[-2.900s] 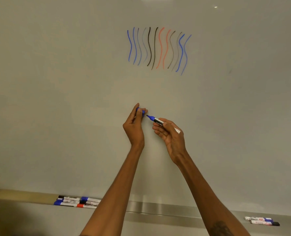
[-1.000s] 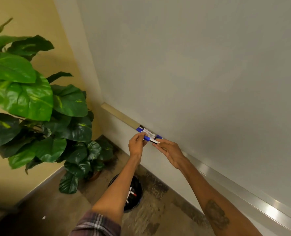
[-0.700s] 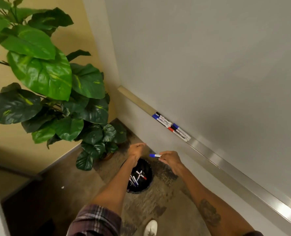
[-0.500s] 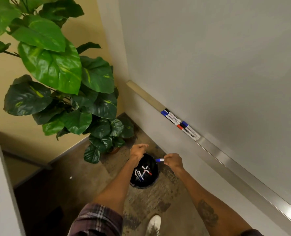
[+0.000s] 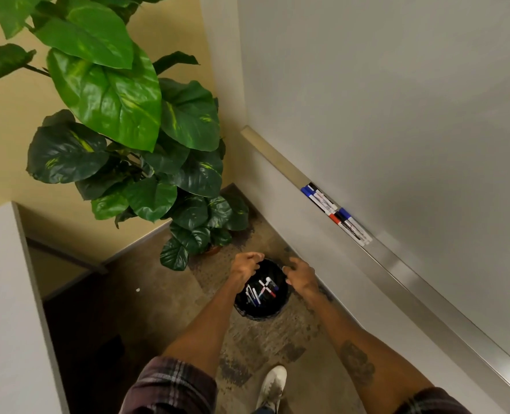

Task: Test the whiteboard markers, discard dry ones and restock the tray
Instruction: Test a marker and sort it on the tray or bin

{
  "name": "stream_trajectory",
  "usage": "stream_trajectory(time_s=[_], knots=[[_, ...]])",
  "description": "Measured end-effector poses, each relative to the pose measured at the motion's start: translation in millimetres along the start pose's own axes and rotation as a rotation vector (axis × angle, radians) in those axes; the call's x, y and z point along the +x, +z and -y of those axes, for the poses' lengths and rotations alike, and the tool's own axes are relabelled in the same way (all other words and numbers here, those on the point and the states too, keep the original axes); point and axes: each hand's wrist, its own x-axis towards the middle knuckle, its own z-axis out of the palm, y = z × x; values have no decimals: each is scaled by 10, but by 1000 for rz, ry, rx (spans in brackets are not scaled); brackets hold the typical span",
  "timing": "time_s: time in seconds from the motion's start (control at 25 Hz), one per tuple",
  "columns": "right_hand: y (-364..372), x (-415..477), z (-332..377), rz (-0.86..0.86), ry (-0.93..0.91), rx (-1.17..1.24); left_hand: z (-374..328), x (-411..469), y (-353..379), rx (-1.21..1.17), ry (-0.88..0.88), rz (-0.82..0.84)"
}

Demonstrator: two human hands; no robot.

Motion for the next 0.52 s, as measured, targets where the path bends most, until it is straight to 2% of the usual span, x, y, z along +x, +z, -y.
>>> stream_trajectory(time_s=[0.12,0.36,0.52], knots=[[-271,-513,384,-48,37,63,-43,-7,91,5,5,17],[-728,-798,270,-94,-15,98,-223,-151,597,74,69,143],[-1172,-1059,154,-191,-69,74,-395,-349,1115,135,133,247]])
